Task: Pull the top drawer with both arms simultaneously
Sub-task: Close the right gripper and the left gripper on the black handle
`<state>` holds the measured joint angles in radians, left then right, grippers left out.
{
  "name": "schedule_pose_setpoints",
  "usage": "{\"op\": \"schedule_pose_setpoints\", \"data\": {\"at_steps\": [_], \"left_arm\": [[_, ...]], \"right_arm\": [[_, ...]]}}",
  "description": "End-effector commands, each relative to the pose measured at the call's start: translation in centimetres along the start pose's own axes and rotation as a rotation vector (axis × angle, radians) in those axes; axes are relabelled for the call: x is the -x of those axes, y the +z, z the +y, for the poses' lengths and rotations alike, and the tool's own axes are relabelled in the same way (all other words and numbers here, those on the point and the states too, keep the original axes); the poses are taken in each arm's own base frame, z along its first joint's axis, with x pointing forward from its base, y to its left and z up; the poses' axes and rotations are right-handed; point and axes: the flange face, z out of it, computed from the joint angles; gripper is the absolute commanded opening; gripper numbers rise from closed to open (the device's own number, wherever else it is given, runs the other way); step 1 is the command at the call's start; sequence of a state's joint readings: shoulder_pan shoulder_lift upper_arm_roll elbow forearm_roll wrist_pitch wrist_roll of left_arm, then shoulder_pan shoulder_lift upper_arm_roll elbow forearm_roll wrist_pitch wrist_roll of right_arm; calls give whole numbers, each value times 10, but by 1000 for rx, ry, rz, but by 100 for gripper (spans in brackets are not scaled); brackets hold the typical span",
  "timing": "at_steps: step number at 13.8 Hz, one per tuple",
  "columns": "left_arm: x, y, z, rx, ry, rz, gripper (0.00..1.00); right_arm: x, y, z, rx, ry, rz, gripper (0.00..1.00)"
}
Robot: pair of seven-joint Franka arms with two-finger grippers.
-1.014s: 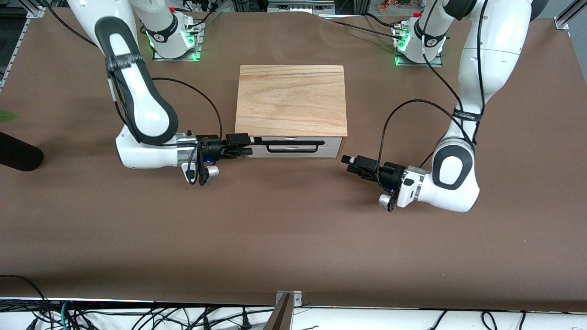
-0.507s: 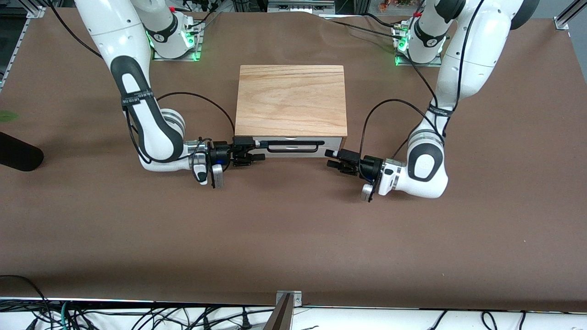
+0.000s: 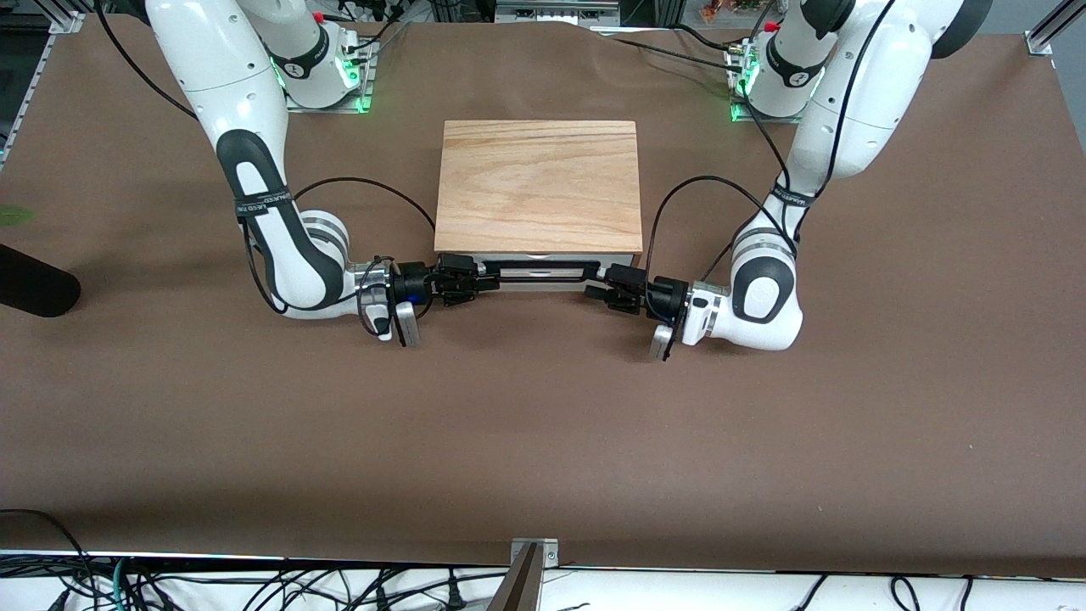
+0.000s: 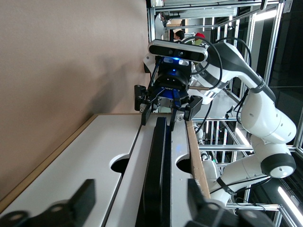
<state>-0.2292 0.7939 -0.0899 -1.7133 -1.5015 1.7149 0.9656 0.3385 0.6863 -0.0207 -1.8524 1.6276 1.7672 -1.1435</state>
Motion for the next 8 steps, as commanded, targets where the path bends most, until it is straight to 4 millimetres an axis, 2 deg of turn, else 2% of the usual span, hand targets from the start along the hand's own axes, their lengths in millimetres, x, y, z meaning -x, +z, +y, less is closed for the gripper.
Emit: {"op": "schedule_pose_setpoints", "data": {"at_steps": [1,2,3,6,8], "left_arm": [[5,3,4,8,34,32,52],[5,3,4,6,34,33,44],[5,2,4,6,35,33,40],[6,8,7,12,37,25,34],[5,14,10,31,36,35,33]], "right_arm": [[-1,-2,-6,-21,-19,16,37],[-1,-2,-6,-21,-21,16,34],[-2,-1,-6,-22,-22,16,31],[-2,-2,-7,-23,-24,17,27],[-3,-1,-8,-29,-27,15,23]]}}
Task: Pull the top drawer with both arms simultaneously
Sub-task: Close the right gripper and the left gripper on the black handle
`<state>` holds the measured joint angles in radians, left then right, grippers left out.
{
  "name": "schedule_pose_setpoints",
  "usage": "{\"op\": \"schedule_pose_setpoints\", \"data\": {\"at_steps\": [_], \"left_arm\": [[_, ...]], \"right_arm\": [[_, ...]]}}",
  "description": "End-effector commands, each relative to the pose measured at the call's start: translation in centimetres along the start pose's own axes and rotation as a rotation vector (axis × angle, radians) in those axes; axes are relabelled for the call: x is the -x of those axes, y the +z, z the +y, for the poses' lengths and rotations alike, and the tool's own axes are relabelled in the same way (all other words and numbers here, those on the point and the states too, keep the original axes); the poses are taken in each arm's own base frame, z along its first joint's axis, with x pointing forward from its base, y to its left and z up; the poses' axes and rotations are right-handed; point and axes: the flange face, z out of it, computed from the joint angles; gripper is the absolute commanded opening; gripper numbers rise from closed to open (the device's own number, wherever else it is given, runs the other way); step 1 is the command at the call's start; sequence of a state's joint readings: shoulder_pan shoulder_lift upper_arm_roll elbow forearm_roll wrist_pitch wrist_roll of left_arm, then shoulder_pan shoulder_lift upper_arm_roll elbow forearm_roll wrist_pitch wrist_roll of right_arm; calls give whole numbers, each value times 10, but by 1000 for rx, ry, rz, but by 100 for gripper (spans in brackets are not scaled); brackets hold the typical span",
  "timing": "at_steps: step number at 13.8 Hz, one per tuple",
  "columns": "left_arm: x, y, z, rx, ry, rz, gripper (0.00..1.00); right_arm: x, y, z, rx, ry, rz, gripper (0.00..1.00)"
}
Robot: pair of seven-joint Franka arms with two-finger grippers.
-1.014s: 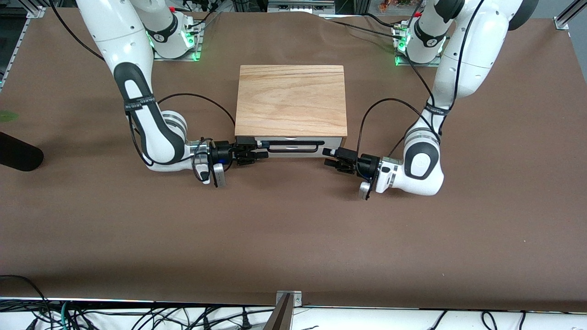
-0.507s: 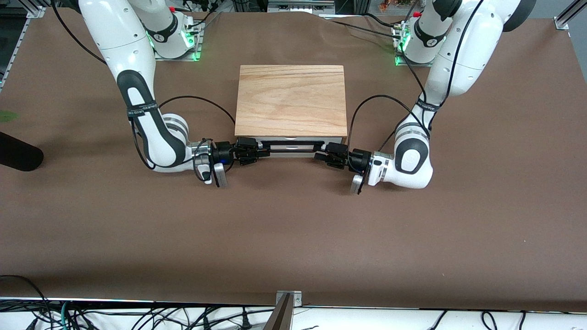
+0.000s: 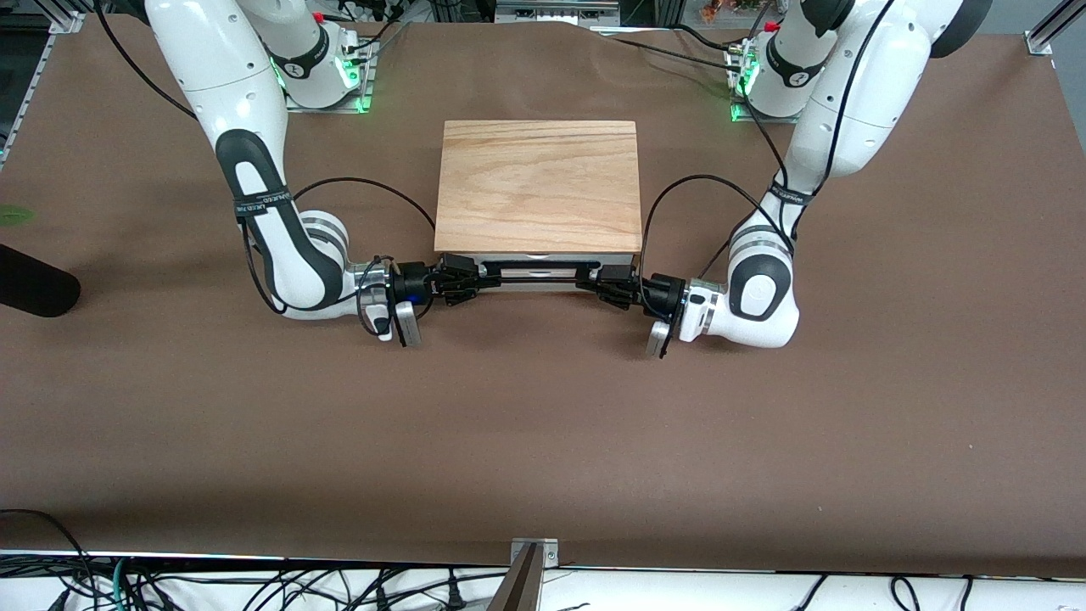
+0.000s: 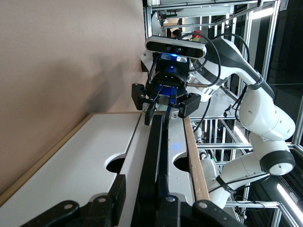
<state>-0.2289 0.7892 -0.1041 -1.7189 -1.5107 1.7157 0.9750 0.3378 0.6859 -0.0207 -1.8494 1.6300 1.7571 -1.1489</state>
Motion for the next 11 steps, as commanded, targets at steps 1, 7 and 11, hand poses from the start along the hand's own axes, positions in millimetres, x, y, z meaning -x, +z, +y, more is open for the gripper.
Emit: {"op": "schedule_pose_setpoints", "data": {"at_steps": [1,7,11], "left_arm": [[4,10,7,21,26,37,27],[3,10,8,21,28,37,6],[-1,7,10,21,36,41,6]], "right_arm": [[-2,-2,-6,-19,-19,16,16],[-4,-2,-7,-19,-23,18,9],[-15,-3,-15,-21,-41,23,9]]}}
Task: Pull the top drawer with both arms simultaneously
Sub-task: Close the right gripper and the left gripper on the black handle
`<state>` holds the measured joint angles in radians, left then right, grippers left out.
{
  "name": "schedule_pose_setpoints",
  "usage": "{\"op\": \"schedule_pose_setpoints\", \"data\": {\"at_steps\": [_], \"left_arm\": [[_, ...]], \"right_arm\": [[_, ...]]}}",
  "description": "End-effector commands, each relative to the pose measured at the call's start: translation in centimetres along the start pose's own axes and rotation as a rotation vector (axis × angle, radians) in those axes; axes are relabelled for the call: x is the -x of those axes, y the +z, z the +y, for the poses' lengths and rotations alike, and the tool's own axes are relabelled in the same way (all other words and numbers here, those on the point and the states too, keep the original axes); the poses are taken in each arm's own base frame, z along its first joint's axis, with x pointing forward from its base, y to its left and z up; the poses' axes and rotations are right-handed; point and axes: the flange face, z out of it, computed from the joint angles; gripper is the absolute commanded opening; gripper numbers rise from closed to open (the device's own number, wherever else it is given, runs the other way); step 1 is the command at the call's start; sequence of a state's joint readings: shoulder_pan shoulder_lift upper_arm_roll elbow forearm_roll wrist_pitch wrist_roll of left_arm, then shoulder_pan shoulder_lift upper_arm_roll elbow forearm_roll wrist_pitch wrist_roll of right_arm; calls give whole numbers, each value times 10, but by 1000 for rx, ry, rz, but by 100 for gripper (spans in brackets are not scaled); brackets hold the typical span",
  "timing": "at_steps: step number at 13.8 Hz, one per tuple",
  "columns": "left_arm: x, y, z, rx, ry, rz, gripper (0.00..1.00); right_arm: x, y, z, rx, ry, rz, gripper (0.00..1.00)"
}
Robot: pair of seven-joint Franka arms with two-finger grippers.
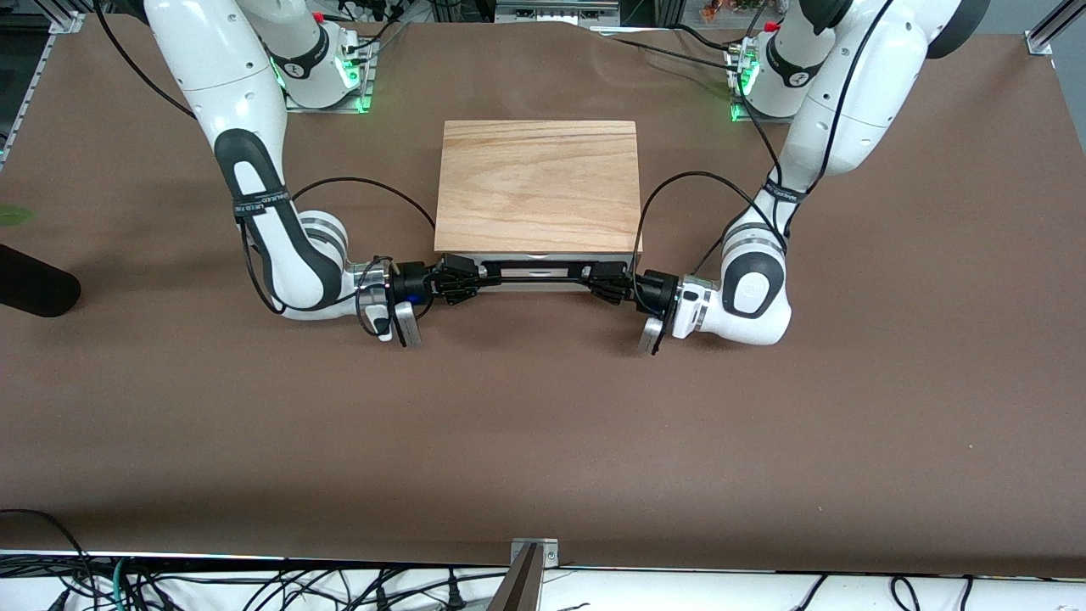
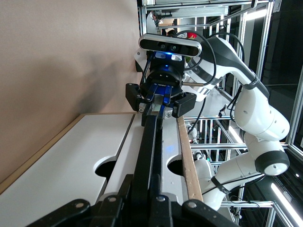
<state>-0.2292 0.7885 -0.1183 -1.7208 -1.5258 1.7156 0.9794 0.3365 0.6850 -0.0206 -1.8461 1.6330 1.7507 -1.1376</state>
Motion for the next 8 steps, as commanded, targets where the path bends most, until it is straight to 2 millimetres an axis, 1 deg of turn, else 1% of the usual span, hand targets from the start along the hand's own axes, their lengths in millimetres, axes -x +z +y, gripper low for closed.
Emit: {"op": "schedule_pose_setpoints", "data": {"at_steps": [1,2,4,8], "left_arm": [[-4,-2,8,1,39,39,6],[-10,-5,11,0,45,45,6],[-19,-6,15,1,50,52,6],[-50,-18,16,-1,52,71,6]], "right_arm": [[-19,-3,-16,-10,-50,26,9],[-28,-2,-15,-10,-49,30,9],[-44,-2,-6,-12,-46,34,9],[-71,-2,-3,-1,-71,56,9]]}}
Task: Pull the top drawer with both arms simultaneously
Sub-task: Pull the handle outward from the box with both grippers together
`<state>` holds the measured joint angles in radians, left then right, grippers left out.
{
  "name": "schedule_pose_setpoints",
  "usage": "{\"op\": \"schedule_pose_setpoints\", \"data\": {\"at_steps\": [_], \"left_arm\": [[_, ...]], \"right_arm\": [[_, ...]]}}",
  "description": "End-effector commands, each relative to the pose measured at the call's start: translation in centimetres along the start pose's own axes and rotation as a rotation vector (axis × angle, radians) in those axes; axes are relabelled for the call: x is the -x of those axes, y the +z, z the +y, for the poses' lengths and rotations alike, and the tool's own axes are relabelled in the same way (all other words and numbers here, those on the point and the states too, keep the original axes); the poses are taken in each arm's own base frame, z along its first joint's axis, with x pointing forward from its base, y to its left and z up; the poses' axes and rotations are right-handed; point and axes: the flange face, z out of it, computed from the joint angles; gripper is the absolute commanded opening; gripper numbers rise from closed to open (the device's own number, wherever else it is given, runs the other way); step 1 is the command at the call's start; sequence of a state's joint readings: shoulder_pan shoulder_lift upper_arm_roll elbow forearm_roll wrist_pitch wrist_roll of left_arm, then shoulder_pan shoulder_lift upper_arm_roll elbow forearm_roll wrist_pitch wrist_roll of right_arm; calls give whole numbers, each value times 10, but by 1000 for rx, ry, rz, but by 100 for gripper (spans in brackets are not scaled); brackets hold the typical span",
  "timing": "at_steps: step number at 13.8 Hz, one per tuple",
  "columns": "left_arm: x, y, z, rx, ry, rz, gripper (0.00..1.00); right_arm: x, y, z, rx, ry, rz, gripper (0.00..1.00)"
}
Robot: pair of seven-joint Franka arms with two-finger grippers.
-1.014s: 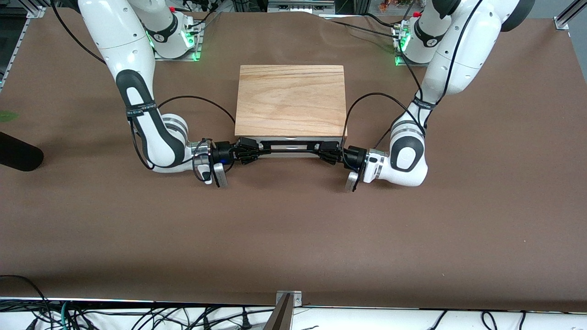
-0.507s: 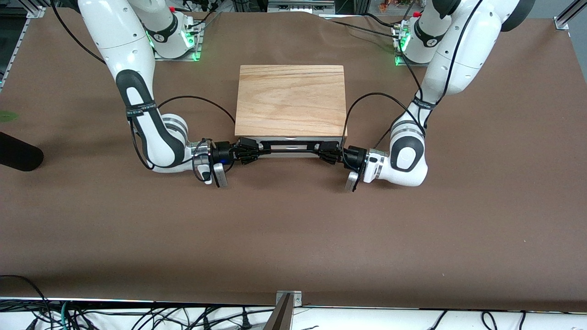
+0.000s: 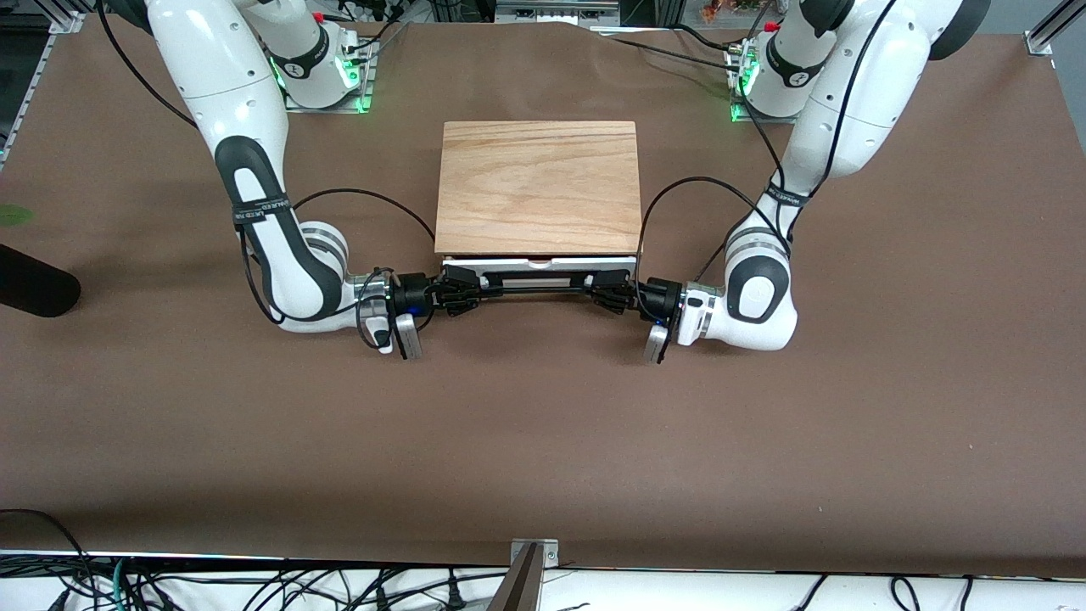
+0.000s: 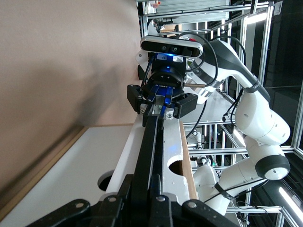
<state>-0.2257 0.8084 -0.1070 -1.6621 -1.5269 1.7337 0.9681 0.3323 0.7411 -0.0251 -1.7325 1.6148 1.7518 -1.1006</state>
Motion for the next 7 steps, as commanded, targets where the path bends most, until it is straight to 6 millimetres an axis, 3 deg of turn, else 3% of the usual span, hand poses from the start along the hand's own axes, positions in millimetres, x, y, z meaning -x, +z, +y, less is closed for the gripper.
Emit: {"op": "schedule_pose_setpoints", "data": {"at_steps": [1,7], "left_arm": [[-42,-11,12,13,28,50,6],[-81,-24,7,-32,21,112,5]], "right_arm": [[-46,-2,1,-11,-30,70,9],[-89,-16,11,0,-9,155,9]]}}
